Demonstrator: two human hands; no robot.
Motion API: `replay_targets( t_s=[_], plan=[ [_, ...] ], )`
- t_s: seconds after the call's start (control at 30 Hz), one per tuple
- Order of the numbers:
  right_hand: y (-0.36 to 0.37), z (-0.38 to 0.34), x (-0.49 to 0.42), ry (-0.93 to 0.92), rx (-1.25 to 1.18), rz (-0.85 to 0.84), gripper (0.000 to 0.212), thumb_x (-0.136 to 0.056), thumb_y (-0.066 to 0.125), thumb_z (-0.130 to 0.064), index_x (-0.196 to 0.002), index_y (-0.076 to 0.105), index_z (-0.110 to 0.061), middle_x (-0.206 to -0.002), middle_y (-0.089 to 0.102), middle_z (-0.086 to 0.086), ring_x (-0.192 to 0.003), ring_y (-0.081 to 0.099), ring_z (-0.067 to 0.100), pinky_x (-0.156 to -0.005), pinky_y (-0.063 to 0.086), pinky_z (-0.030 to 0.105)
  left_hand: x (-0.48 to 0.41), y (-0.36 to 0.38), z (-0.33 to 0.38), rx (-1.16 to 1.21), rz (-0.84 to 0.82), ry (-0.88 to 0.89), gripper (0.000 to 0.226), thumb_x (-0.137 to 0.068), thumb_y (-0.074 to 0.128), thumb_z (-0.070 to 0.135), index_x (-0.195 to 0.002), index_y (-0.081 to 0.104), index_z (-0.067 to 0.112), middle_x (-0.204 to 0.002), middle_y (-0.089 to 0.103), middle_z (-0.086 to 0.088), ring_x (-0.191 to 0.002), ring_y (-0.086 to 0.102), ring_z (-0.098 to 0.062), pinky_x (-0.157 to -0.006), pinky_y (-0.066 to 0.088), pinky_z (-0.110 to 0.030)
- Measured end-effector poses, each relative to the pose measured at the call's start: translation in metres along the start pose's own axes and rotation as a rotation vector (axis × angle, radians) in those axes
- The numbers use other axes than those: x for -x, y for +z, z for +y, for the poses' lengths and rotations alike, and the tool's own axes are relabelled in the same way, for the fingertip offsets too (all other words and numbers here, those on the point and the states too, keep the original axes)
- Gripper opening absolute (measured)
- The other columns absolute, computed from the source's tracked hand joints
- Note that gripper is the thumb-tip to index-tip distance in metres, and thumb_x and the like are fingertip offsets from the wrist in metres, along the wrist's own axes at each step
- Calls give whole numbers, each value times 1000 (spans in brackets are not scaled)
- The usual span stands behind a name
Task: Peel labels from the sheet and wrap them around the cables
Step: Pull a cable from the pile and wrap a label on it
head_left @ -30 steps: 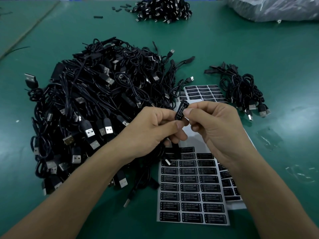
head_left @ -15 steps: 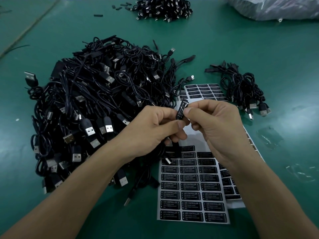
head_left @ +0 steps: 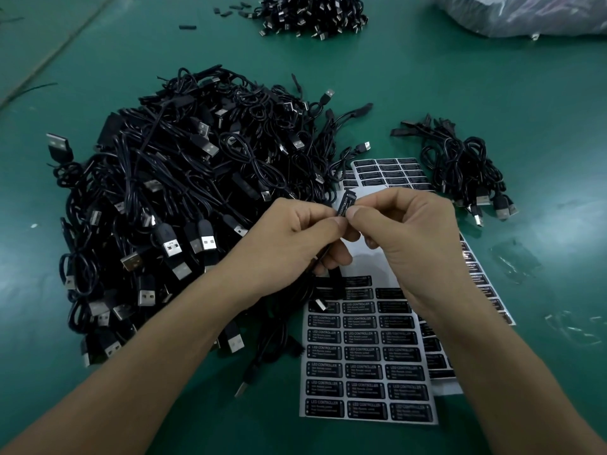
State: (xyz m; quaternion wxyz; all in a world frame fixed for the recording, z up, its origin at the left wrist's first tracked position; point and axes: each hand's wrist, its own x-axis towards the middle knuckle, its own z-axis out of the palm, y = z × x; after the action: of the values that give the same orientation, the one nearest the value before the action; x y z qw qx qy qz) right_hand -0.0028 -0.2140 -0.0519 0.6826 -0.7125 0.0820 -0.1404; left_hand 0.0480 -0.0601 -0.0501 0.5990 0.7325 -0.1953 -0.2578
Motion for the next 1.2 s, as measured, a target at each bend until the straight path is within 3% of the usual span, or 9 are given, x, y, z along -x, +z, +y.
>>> replay_targets(
  t_s=[0.17,0.5,0.63,0.77,0.93,1.1,1.2],
  plan=[
    [1,0,1,-59,47,8,11,-83,72,2,-74,71,-4,-62,71,4,-54,64,6,-53,47,13,0,0,0,11,9,17,34,-102,52,12,-76,73,16,-66,72,-5,-56,64,-10,-53,51,-19],
    [0,3,2,-149,113,34,11,-82,78,-3,-79,71,-12,-66,73,0,-60,70,11,-61,54,19,0,-1,0,23,-7,3,32,-104,49,13,-82,72,10,-65,72,-3,-57,64,-10,-55,53,-19],
    [-2,4,0,-92,41,73,26,-79,82,-6,-90,60,-13,-65,72,-5,-56,66,3,-57,48,12,0,-1,0,30,-9,6,31,-104,49,12,-82,71,10,-63,70,-1,-57,63,-10,-55,52,-19],
    [-3,6,-1,-20,3,-10,20,-83,80,-13,-99,69,-9,-64,71,0,-56,64,4,-55,46,11,0,-1,1,29,-31,21,30,-103,50,14,-82,71,11,-62,69,1,-57,63,-8,-55,51,-18],
    [-3,4,-1,-59,33,-45,9,-87,76,-14,-84,75,-6,-54,63,-6,-46,52,0,-50,41,9,0,-1,0,-6,-74,27,29,-104,49,15,-86,71,12,-63,69,2,-58,63,-7,-57,51,-18],
    [1,4,0,-89,114,-23,19,-92,71,-18,-73,73,-19,-52,58,-9,-46,45,1,-48,38,12,0,-1,-2,-59,-63,31,29,-103,51,13,-85,73,13,-62,70,0,-58,62,-8,-57,52,-18],
    [2,4,1,-111,157,5,24,-95,67,-21,-73,72,-15,-53,56,-12,-47,46,1,-49,37,11,0,0,-2,-102,-15,64,21,-101,58,21,-85,72,16,-65,72,2,-59,65,-6,-57,51,-19]
  ],
)
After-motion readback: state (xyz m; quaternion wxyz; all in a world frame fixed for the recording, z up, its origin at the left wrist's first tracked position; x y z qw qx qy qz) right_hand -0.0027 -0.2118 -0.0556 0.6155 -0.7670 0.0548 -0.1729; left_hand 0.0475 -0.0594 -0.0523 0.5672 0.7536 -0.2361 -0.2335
